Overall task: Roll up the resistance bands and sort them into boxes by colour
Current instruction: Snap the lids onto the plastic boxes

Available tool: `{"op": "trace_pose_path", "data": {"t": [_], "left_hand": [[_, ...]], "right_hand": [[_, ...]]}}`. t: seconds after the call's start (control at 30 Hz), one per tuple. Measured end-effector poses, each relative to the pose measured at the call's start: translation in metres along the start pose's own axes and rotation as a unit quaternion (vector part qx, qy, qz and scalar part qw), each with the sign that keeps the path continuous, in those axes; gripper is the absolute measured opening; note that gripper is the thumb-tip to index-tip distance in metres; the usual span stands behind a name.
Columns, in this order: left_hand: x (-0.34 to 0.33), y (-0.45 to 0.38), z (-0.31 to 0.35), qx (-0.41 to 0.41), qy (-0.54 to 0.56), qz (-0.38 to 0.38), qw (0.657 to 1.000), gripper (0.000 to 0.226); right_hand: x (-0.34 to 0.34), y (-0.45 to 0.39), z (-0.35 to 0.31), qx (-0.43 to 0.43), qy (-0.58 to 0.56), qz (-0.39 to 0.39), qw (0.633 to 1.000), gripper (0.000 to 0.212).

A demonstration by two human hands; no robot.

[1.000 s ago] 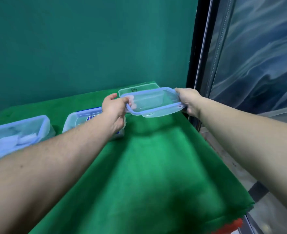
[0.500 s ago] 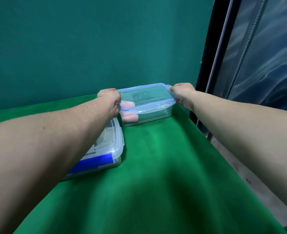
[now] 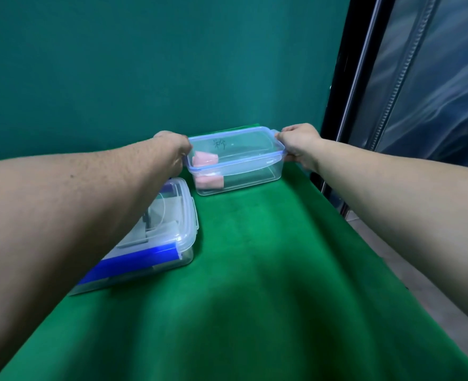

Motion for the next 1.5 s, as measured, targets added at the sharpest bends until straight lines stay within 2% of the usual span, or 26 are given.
{"op": "trace_pose_path", "data": {"t": [0.07, 0.13, 0.27, 0.4, 0.5, 0.7, 0.87, 1.13, 1.5], "left_hand": [[-0.002, 0.001, 0.002, 0.025, 0.029, 0.014, 0.999, 0.022], [-0.003, 0.012, 0.007, -0.008, 0.009, -0.011, 1.0, 0.023], [-0.01, 0.024, 0.006, -0.03, -0.044, 0.001, 0.999, 0.027], [-0.007, 0.053, 0.012, -0.057, -0.107, -0.055, 0.991, 0.019], [-0.011, 0.074, 0.01, -0.052, -0.111, -0.065, 0.99, 0.016], [-0.011, 0.109, -0.007, -0.059, -0.149, -0.096, 0.982, 0.038], [-0.006, 0.145, -0.016, -0.083, -0.162, -0.112, 0.977, 0.043], [0.003, 0.208, -0.032, -0.12, -0.173, -0.101, 0.972, 0.041], [0.009, 0.242, -0.053, -0.16, -0.206, -0.072, 0.963, 0.044]], "right_hand": [[0.003, 0.0, 0.002, 0.005, 0.004, -0.003, 1.0, 0.008], [0.008, 0.003, 0.003, 0.004, 0.011, 0.0, 1.0, 0.004], [0.032, 0.025, 0.003, 0.002, 0.025, 0.0, 1.0, 0.003], [0.056, 0.057, 0.007, -0.006, 0.019, -0.028, 0.999, 0.005], [0.073, 0.078, 0.012, -0.004, 0.019, -0.037, 0.999, 0.011], [0.104, 0.117, 0.023, -0.011, 0.008, -0.046, 0.999, 0.021], [0.121, 0.148, 0.031, -0.016, -0.004, -0.05, 0.999, 0.028], [0.142, 0.191, 0.04, -0.014, 0.01, -0.07, 0.997, 0.018], [0.15, 0.233, 0.038, -0.02, 0.029, -0.057, 0.998, 0.026]]}}
Point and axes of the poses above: each hand's wrist, its own y-axis away from the middle knuckle, its own x-axis out of the back of the hand, z = x × y, the point moved 1 cm from there along -y, towards the middle knuckle, and after that the axes turned 2 degrees about z, right-handed, at the moved point
